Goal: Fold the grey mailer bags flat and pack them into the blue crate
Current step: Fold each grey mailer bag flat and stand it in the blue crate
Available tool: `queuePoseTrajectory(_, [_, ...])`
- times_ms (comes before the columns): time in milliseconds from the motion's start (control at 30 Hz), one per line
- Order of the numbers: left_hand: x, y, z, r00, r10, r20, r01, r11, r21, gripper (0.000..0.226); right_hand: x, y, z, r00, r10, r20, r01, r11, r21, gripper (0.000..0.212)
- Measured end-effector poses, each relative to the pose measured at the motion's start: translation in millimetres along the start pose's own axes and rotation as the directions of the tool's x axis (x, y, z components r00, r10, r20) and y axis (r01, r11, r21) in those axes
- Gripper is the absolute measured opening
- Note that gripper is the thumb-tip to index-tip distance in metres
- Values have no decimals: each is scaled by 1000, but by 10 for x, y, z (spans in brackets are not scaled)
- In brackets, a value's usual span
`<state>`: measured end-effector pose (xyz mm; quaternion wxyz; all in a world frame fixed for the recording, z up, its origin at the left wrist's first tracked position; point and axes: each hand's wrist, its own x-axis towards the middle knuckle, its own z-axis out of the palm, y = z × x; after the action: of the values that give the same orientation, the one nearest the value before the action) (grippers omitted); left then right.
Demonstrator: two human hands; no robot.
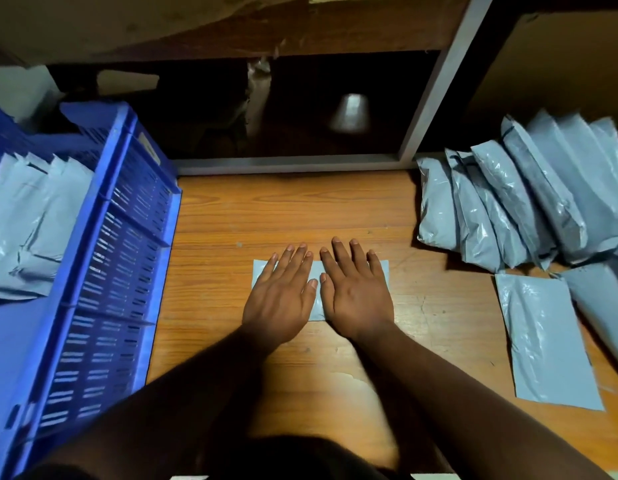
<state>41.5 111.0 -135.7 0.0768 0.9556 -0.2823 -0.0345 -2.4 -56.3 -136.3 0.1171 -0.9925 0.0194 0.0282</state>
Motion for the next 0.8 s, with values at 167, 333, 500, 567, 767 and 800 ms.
queuePoseTrajectory(167, [-32, -44, -61, 996, -14, 89, 16, 1000, -23, 78, -34, 32, -38, 1000, -9, 27, 8, 999, 34, 62])
queuePoseTrajectory(333, [-197, -286, -48, 989, -128, 75, 130, 991, -28, 76, -205, 256, -97, 999, 34, -3, -33, 998, 47, 63])
queuePoseTrajectory(500, [-206, -296, -44, 993, -100, 67, 107, 989, -98, 75, -204, 282, -93, 1000, 6, 10, -7, 996, 86, 62])
queuePoseTrajectory(567, [-242, -339, -47, 992, -112, 50, 118, 983, -138, 76, -275, 383, -104, 1000, 7, 3, -7, 989, 148, 64])
queuePoseTrajectory(767, [-274, -335, -12, 987, -157, 45, 162, 976, -149, 89, -367, 479, -119, 995, 87, 40, -92, 984, 155, 70])
queuePoseTrajectory(800, [-263, -333, -48, 986, -154, 57, 162, 972, -171, 89, -348, 472, -166, 994, 94, 60, -103, 978, 181, 71])
